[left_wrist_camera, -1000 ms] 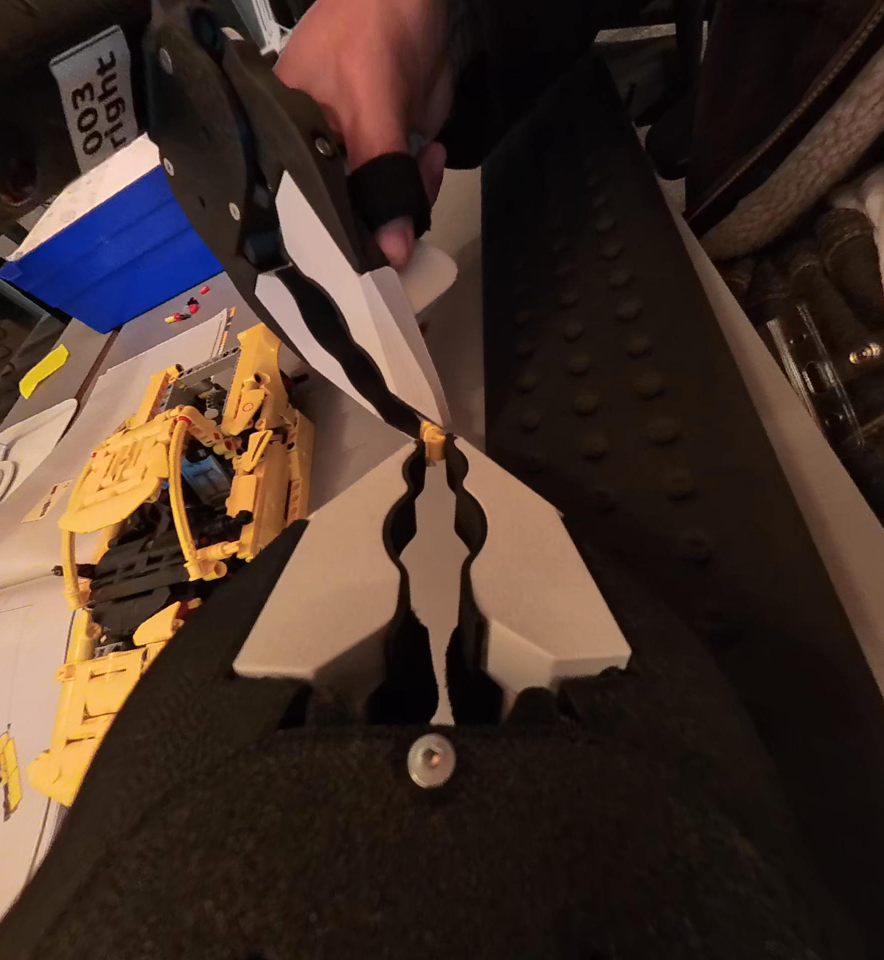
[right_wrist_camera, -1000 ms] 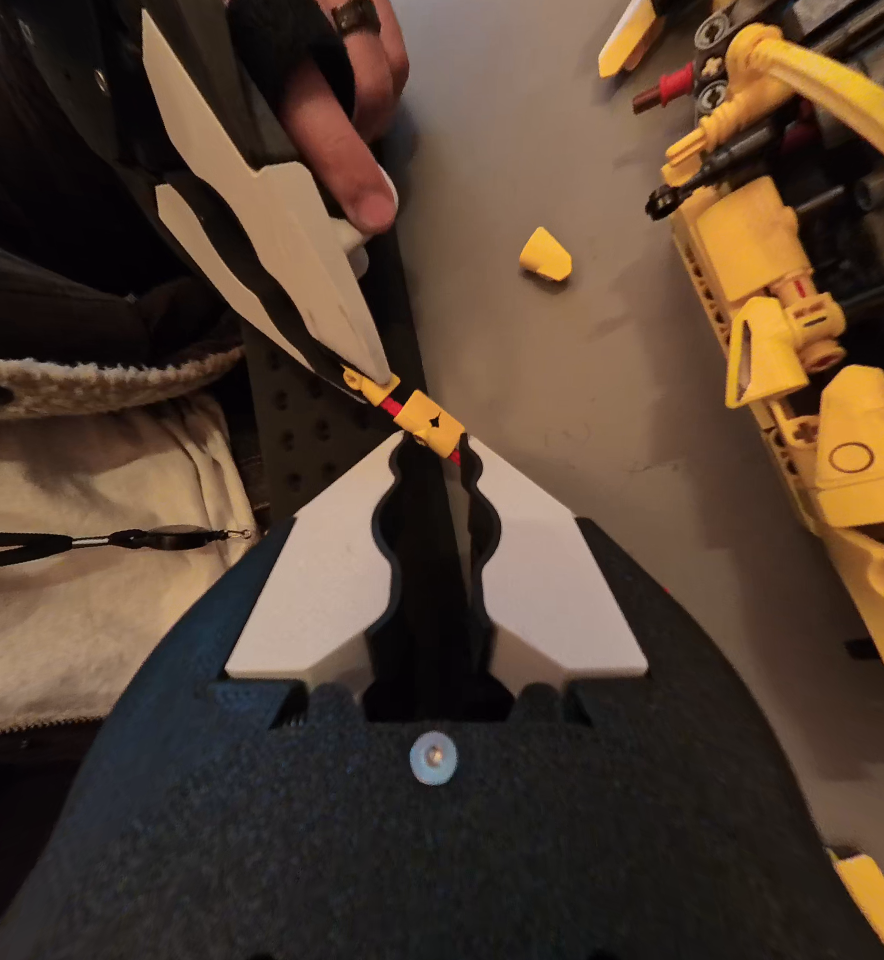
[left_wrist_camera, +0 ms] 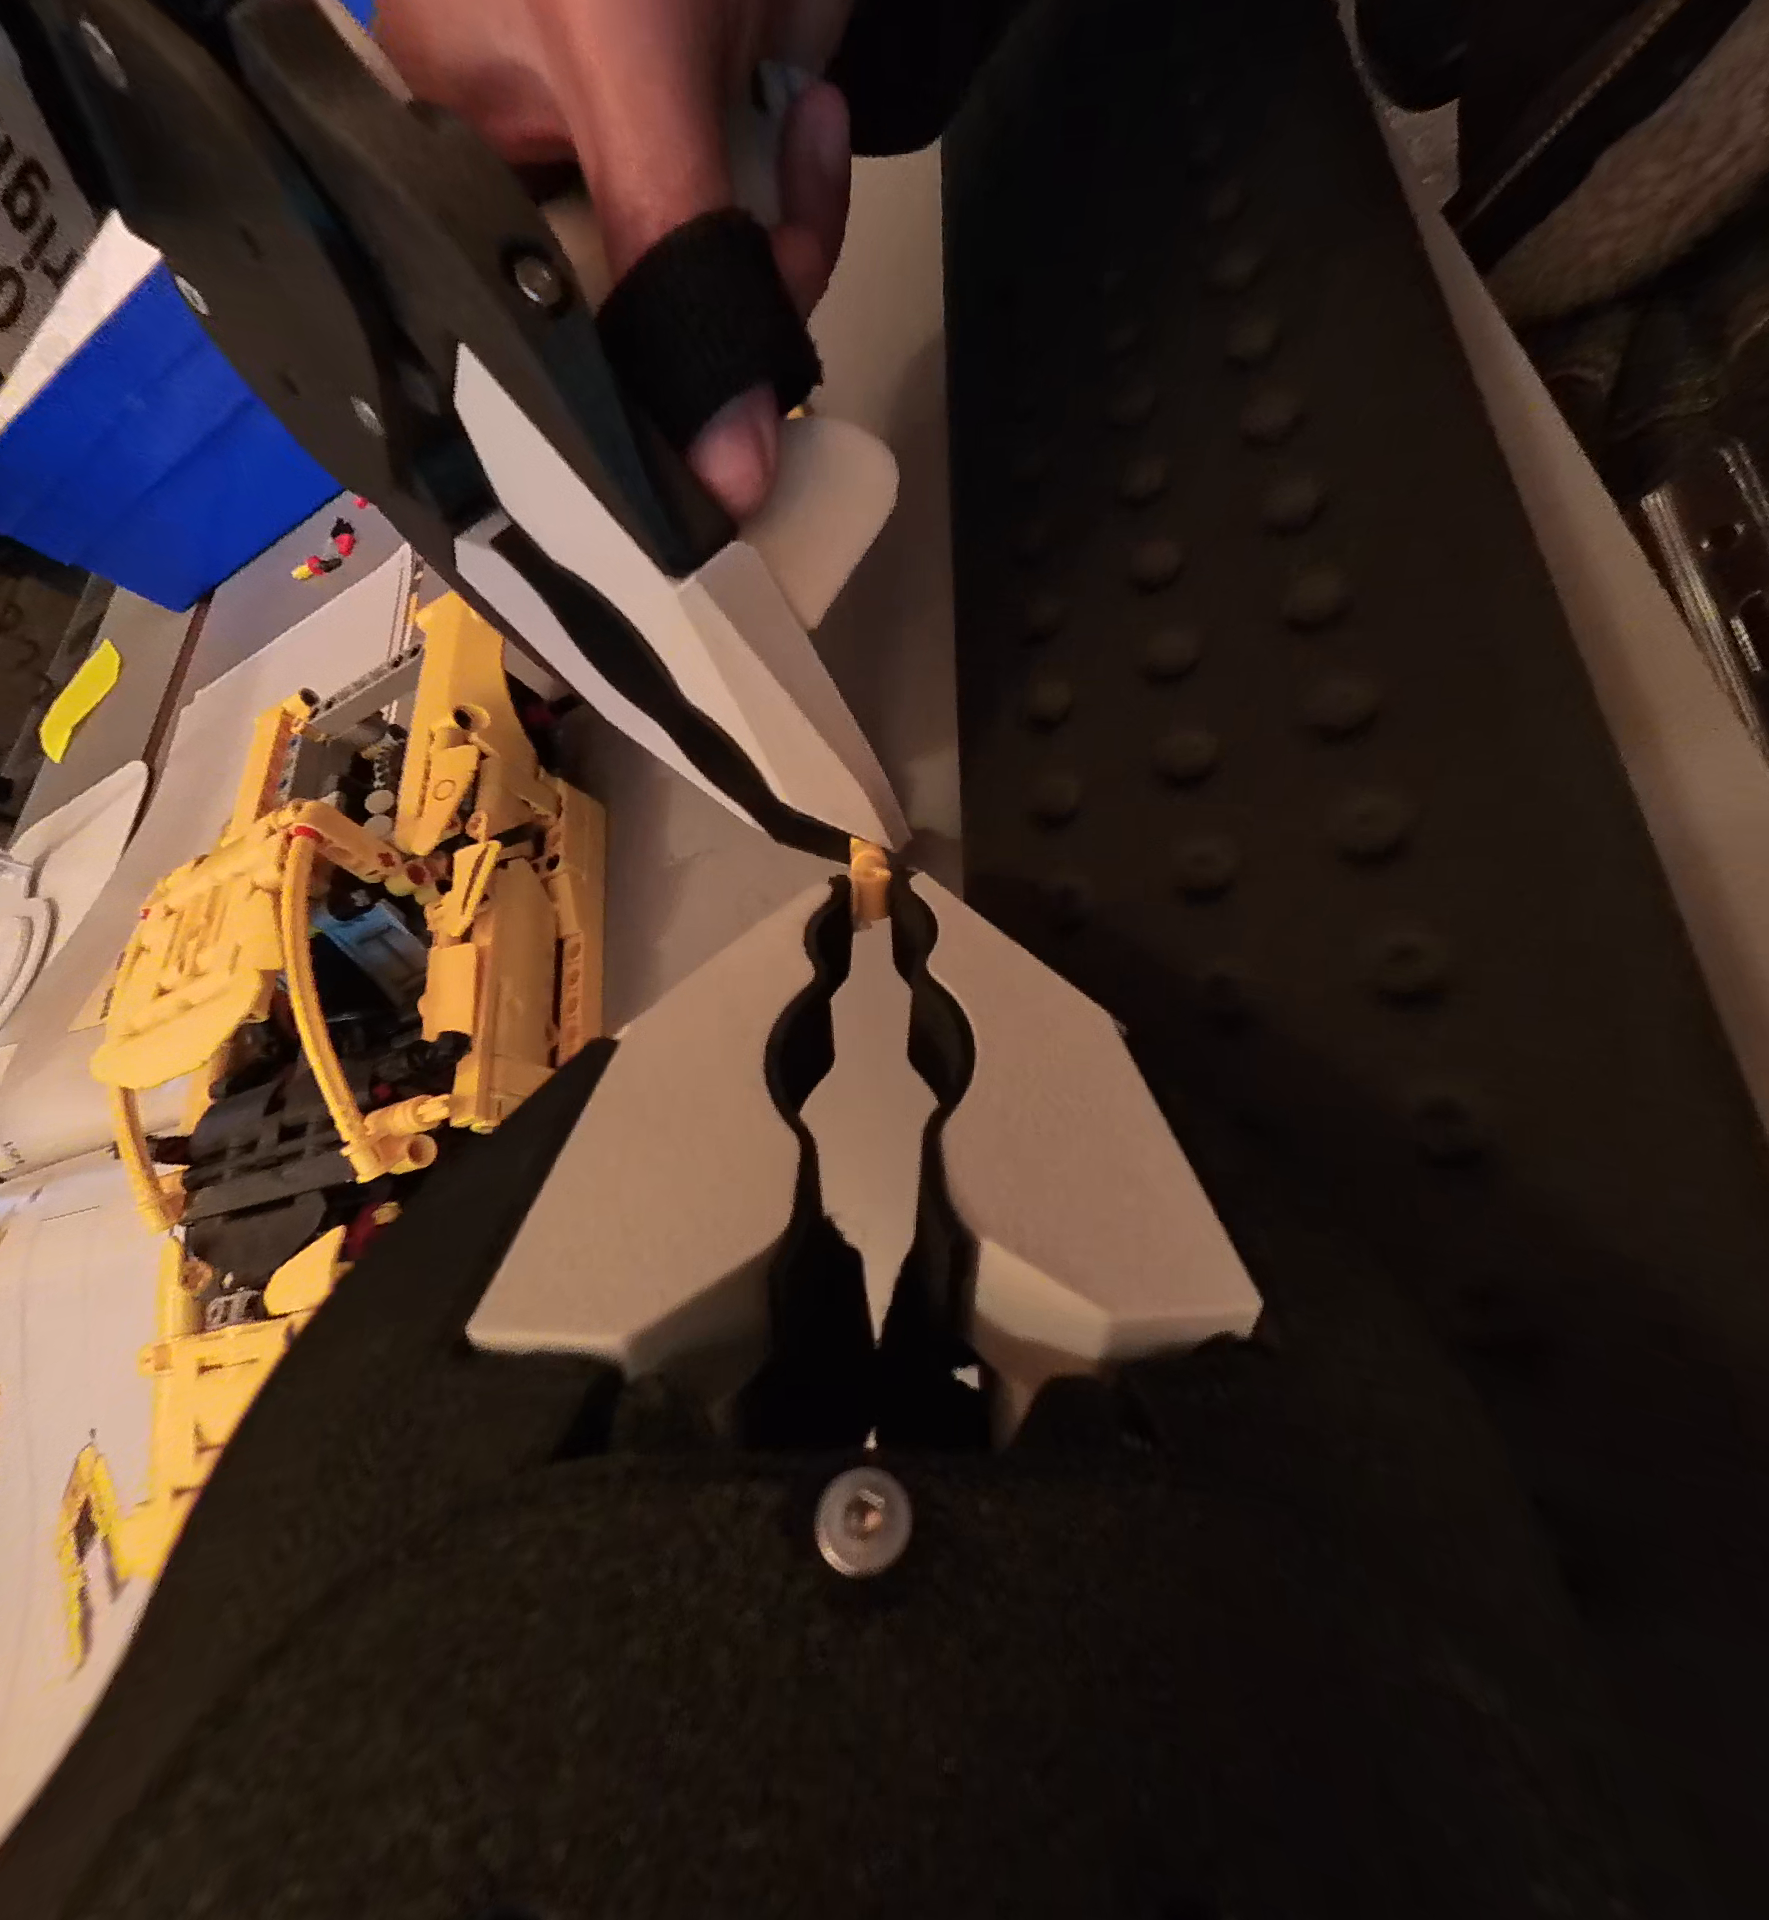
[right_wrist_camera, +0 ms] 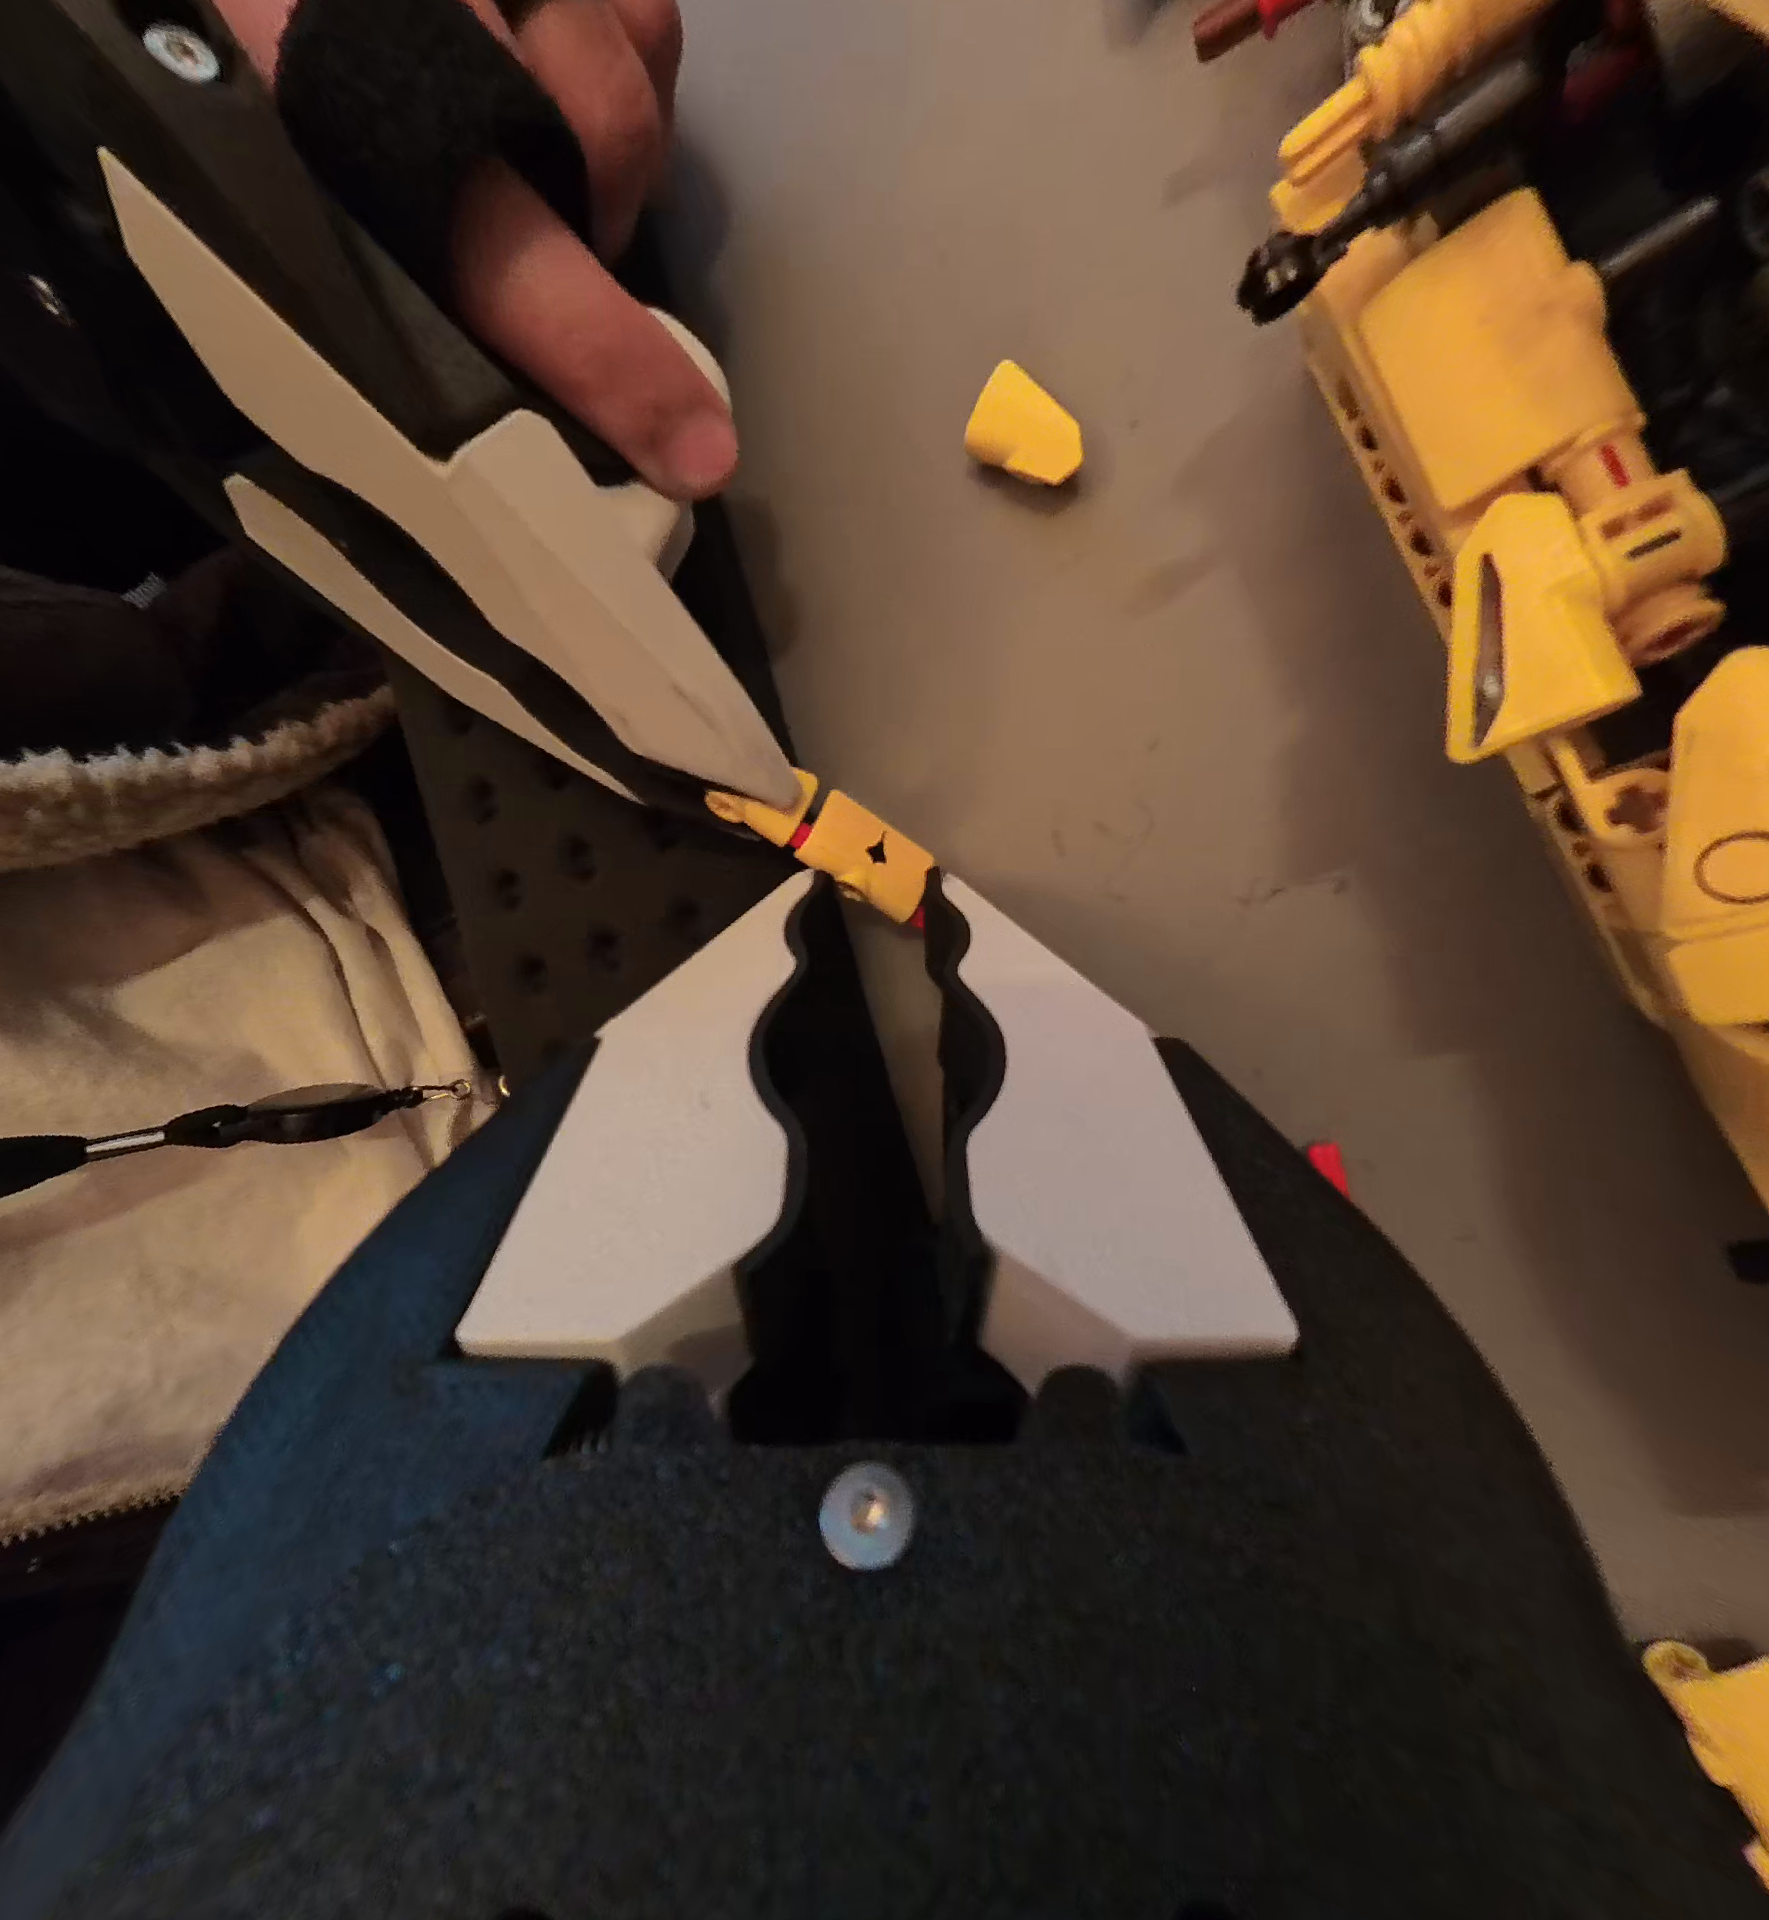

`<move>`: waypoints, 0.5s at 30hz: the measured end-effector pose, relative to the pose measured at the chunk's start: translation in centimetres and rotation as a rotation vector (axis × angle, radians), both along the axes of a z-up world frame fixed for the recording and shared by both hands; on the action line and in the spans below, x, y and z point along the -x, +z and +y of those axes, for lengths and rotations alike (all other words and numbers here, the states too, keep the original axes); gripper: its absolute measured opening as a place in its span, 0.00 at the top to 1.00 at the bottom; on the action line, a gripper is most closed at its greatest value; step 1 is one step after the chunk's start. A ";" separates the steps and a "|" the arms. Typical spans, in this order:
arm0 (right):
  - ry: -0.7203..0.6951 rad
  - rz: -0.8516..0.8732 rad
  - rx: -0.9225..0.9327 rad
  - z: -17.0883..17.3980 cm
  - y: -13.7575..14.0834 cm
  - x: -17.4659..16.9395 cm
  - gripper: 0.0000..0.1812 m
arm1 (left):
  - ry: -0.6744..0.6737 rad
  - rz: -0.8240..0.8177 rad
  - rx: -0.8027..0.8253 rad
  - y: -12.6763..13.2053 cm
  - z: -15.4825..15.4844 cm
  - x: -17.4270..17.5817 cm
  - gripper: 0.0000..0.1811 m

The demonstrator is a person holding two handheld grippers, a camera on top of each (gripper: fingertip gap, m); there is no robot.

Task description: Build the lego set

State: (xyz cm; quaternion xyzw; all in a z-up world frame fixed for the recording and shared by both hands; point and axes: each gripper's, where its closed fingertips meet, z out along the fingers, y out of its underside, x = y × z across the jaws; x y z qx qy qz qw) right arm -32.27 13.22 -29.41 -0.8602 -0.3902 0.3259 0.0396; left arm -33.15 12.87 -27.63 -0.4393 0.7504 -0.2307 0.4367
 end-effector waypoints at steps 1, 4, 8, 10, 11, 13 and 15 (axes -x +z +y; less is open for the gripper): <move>0.004 -0.001 0.004 -0.1 -0.1 0.0 0.91 | -0.001 0.007 0.007 -0.1 0.0 0.0 0.96; 0.004 0.018 0.008 -0.1 -0.2 0.0 0.91 | 0.000 0.014 0.012 -0.2 0.0 0.0 0.96; 0.072 0.163 -0.113 0.6 1.0 0.4 0.89 | 0.037 -0.065 0.090 1.3 0.7 0.2 0.96; 0.158 0.268 -0.272 0.6 2.5 0.5 0.78 | 0.060 -0.187 0.181 3.8 1.2 0.5 0.96; 0.182 0.323 -0.386 1.0 3.5 0.6 0.77 | 0.060 -0.246 0.241 5.0 1.3 0.7 0.96; 0.188 0.471 -0.636 1.7 6.5 1.1 0.77 | 0.053 -0.325 0.349 6.7 1.4 1.0 0.96; 0.143 0.614 -0.804 1.9 9.5 1.6 0.80 | 0.029 -0.380 0.428 7.9 1.1 1.2 0.96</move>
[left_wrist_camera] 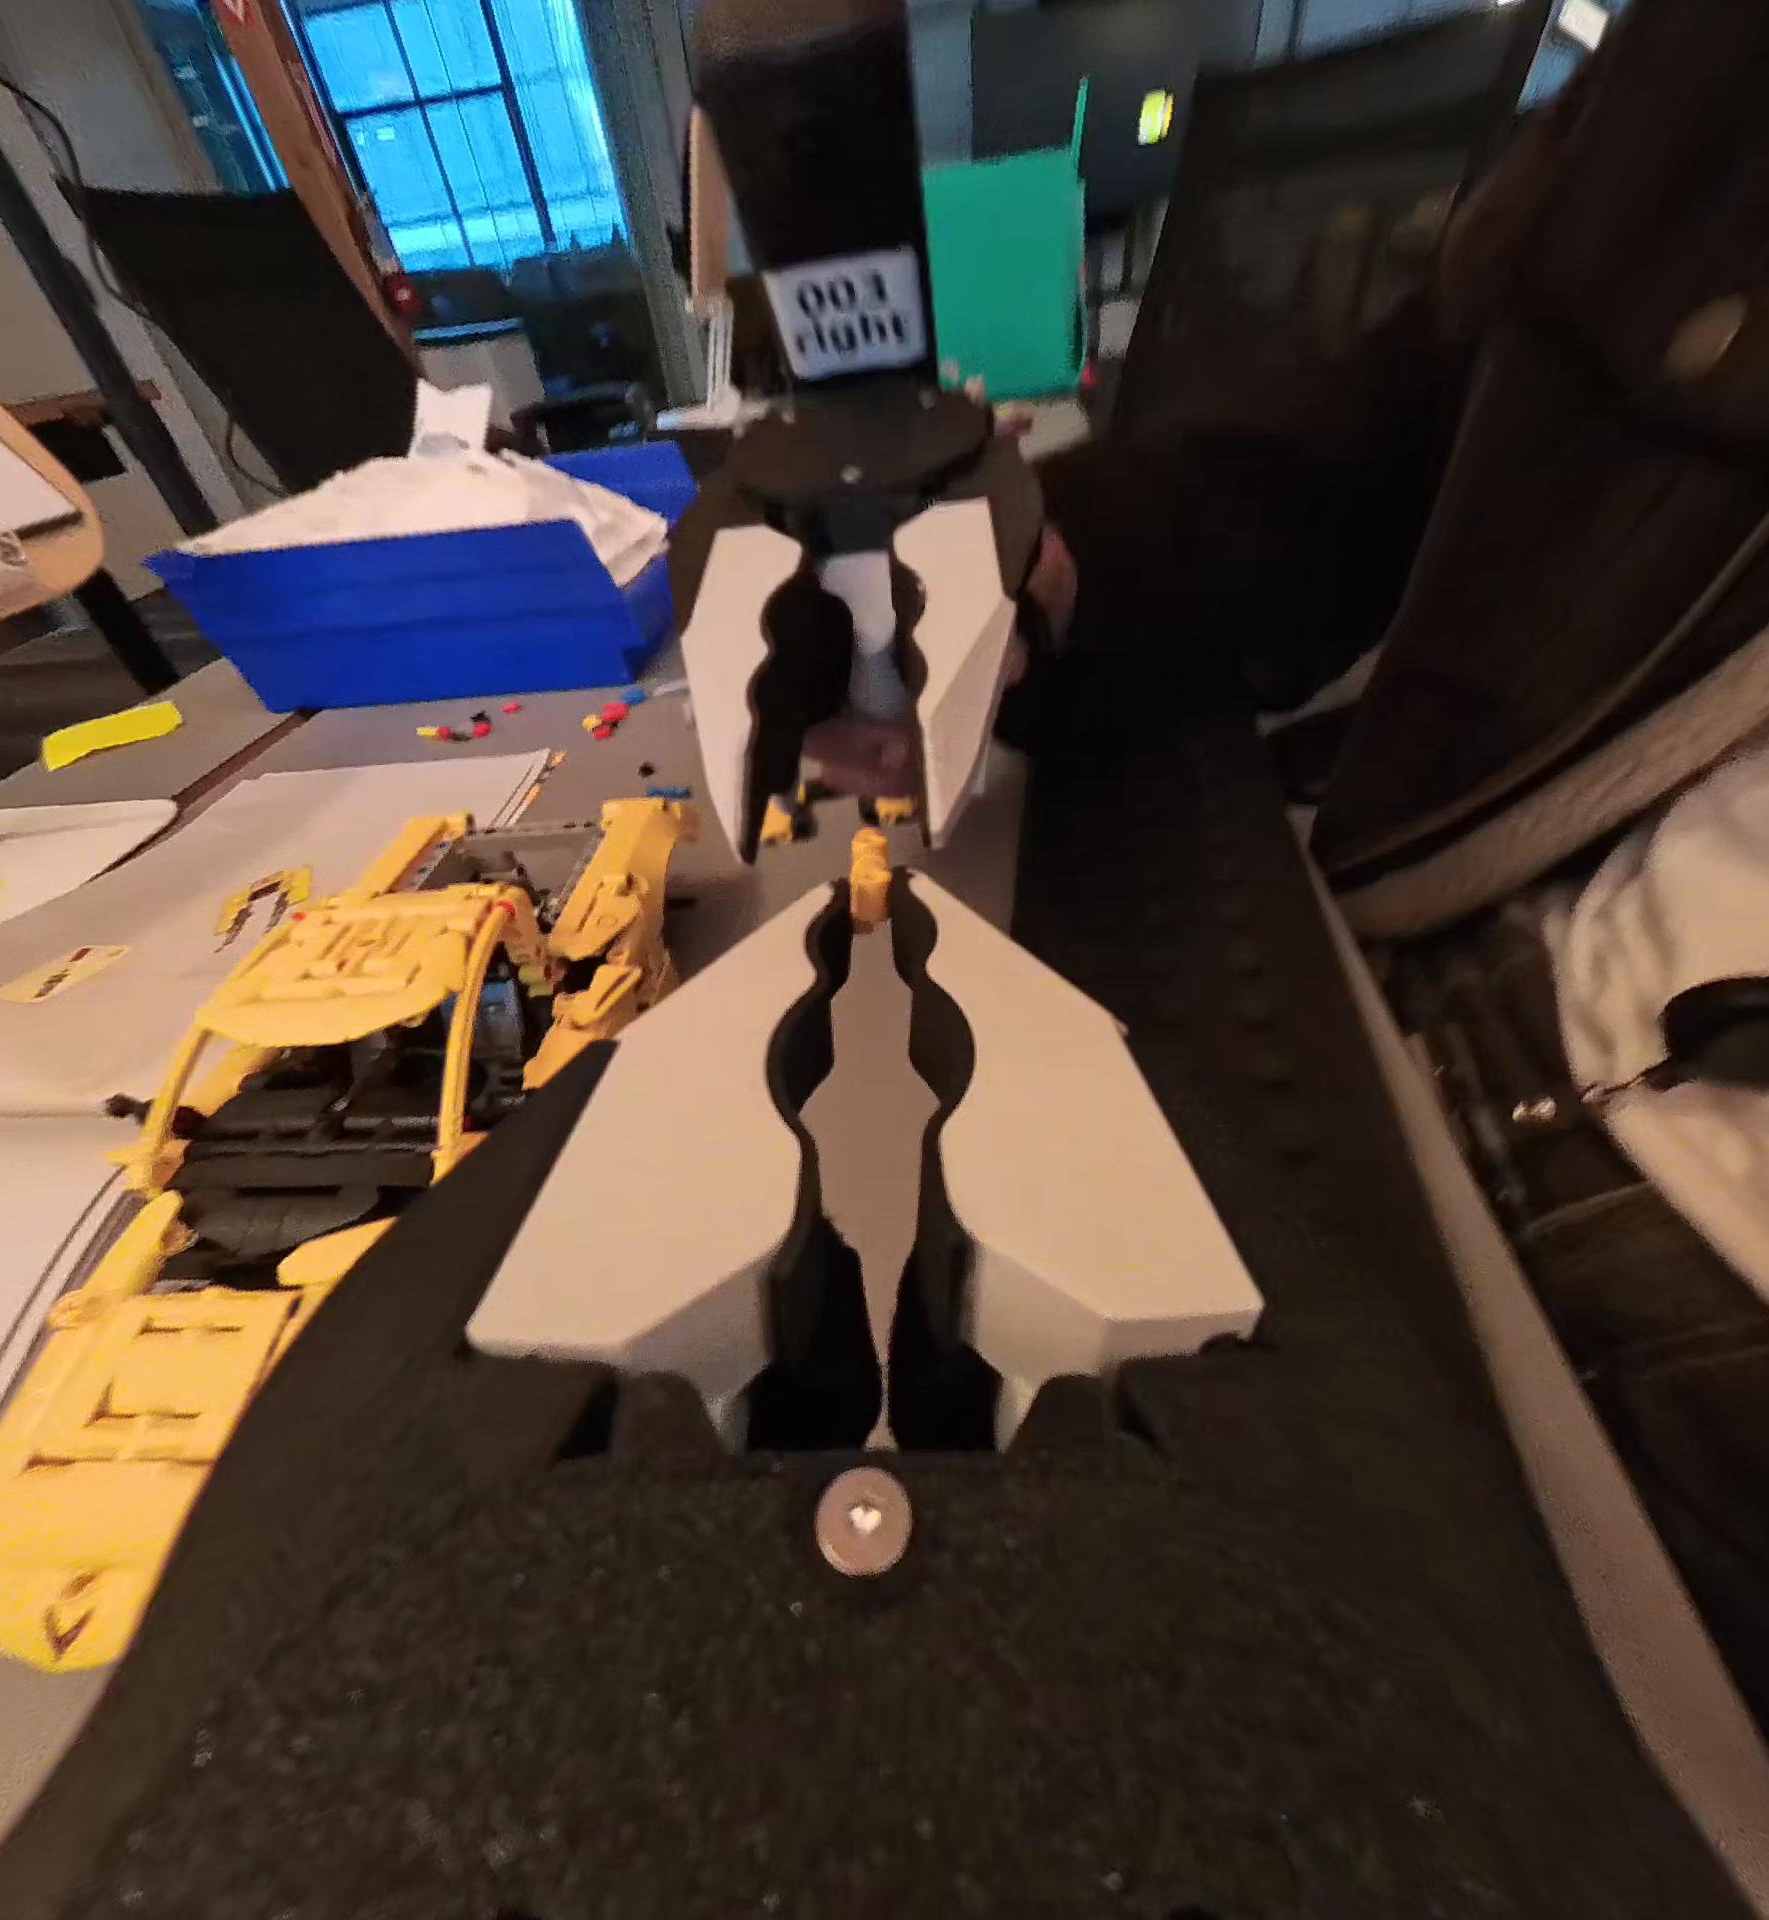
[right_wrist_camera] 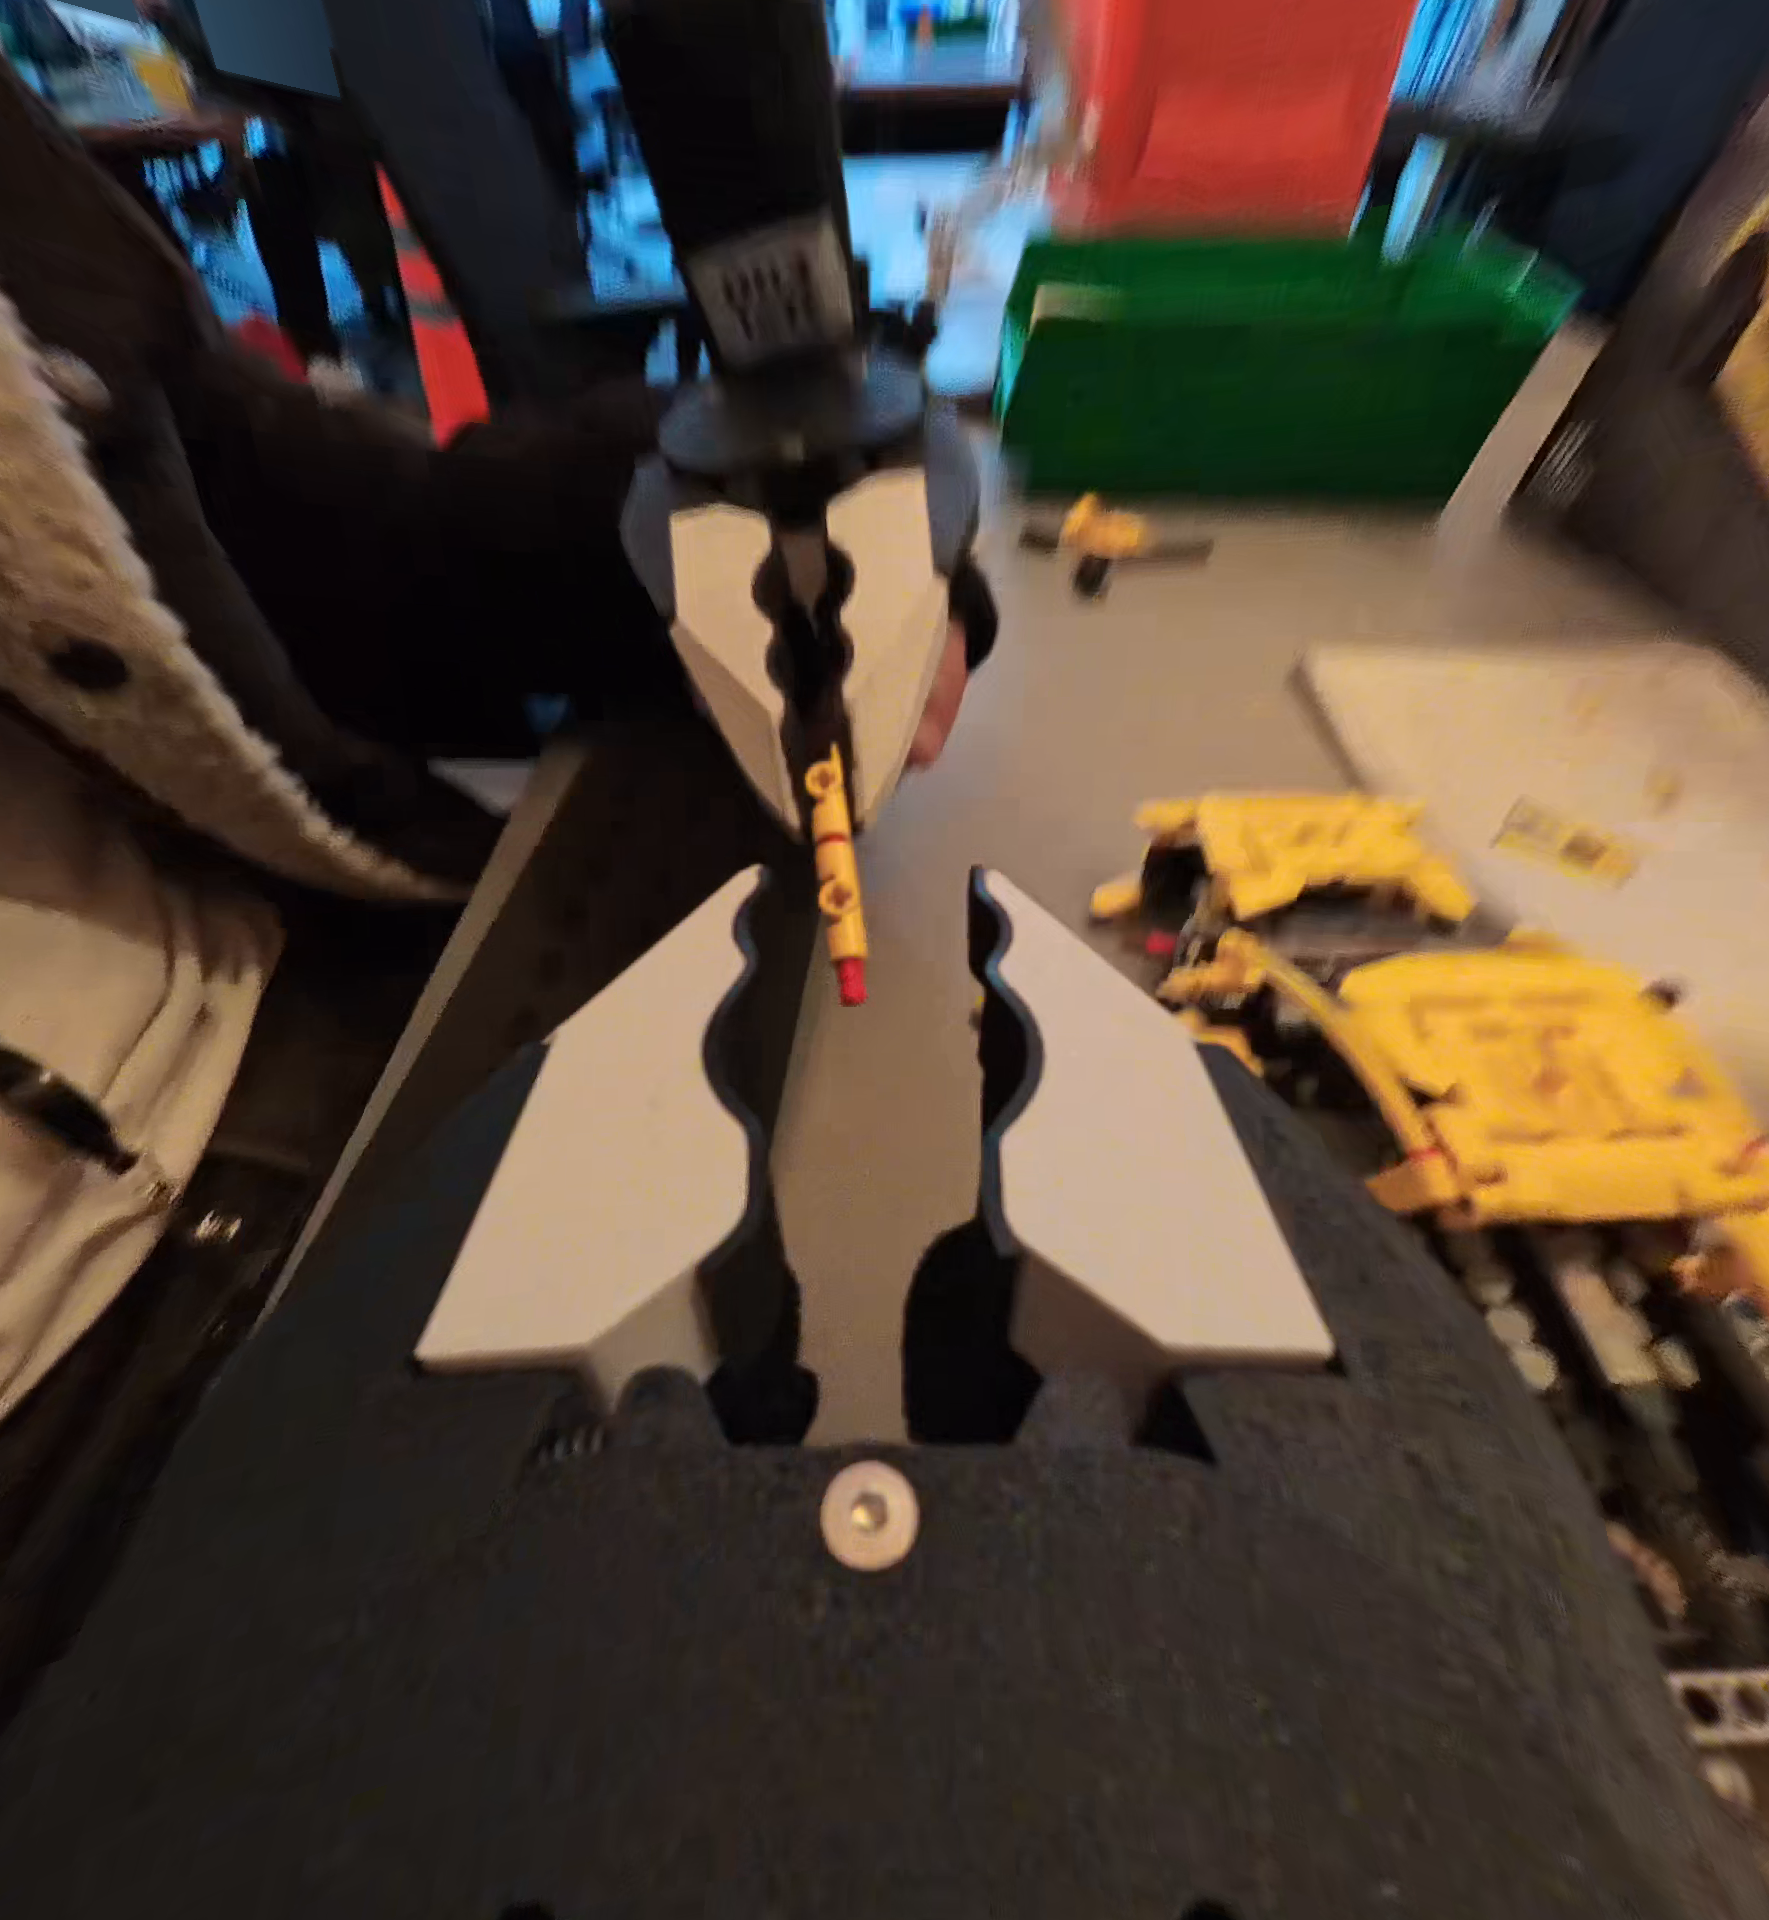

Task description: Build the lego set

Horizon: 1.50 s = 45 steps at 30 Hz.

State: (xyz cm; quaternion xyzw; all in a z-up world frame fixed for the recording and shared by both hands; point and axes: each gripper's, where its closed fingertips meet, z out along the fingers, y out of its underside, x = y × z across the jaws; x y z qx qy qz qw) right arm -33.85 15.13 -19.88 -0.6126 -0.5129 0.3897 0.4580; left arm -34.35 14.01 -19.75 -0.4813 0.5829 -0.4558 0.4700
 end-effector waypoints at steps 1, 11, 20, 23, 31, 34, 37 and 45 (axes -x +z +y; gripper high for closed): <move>-0.002 0.051 -0.038 -0.1 0.8 0.1 0.82 | -0.012 -0.031 0.034 0.6 -0.1 0.1 0.96; 0.017 0.088 -0.104 -1.1 1.6 1.2 0.96 | -0.062 -0.138 0.149 2.6 -0.4 0.8 0.96; 0.022 0.023 -0.020 -1.1 0.6 1.1 0.96 | -0.049 -0.100 0.118 1.6 -0.4 0.4 0.96; 0.018 0.023 0.004 -1.0 0.4 1.0 0.96 | -0.043 -0.088 0.113 1.3 -0.3 0.3 0.96; -0.003 0.135 0.106 -0.4 1.2 1.0 0.91 | -0.036 -0.175 0.231 3.3 0.7 1.3 0.96; -0.028 0.138 0.059 -0.1 1.6 0.9 0.98 | -0.040 -0.178 0.257 3.3 0.8 1.4 0.96; -0.027 0.145 0.065 -0.1 1.7 0.9 0.99 | -0.039 -0.184 0.269 3.5 0.9 1.3 0.96; -0.005 0.167 0.166 -0.1 2.0 2.2 1.00 | -0.031 -0.162 0.287 3.1 0.8 0.9 0.89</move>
